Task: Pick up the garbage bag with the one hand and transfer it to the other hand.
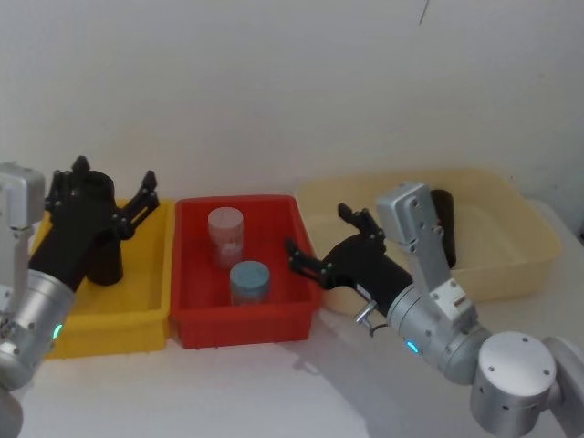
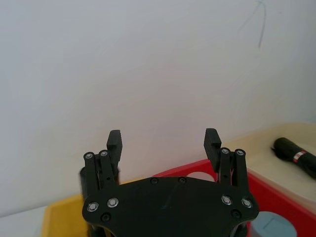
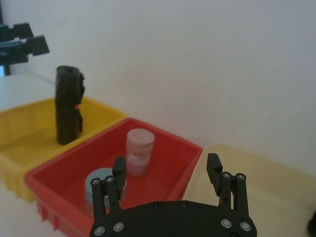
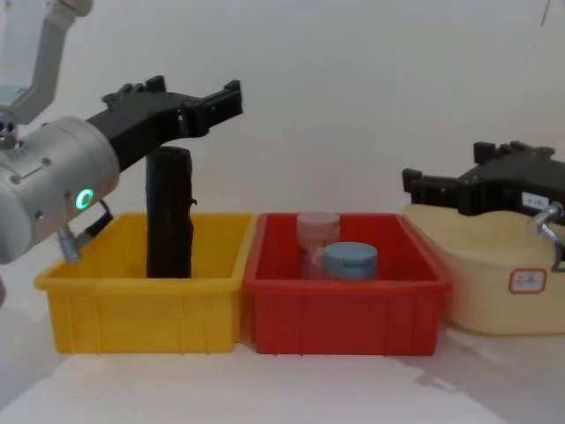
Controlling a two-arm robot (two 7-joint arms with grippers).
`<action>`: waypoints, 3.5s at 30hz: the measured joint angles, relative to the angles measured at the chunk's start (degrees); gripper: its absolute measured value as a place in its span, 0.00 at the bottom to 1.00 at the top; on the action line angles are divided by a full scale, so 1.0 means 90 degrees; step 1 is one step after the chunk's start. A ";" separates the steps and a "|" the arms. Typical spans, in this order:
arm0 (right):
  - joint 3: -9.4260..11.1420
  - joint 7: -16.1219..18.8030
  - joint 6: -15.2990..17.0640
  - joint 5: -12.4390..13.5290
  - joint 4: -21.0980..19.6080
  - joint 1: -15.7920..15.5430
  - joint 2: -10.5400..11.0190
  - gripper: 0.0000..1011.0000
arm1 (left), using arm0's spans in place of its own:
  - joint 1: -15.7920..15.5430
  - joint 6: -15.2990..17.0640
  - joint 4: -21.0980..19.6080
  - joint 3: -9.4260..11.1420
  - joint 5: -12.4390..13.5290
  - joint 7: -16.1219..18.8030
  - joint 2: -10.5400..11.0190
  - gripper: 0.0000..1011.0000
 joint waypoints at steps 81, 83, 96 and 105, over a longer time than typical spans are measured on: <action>-0.1015 0.0337 0.1313 0.0358 0.1456 0.1180 -0.0250 0.95 | 0.0353 -0.0082 -0.0315 -0.0255 0.0109 0.0305 0.0176 0.99; -0.1000 0.0320 0.1368 0.0398 0.1473 0.1190 -0.0270 0.93 | 0.0353 -0.0082 -0.0315 -0.0255 0.0109 0.0305 0.0176 0.99; -0.0827 0.0262 0.1812 0.0766 0.1592 0.1262 -0.0454 0.65 | 0.0353 -0.0082 -0.0315 -0.0255 0.0109 0.0305 0.0176 0.99; -0.0641 0.0268 0.1895 0.1059 0.1459 0.1257 -0.0552 0.65 | 0.0353 -0.0082 -0.0315 -0.0255 0.0109 0.0305 0.0176 0.99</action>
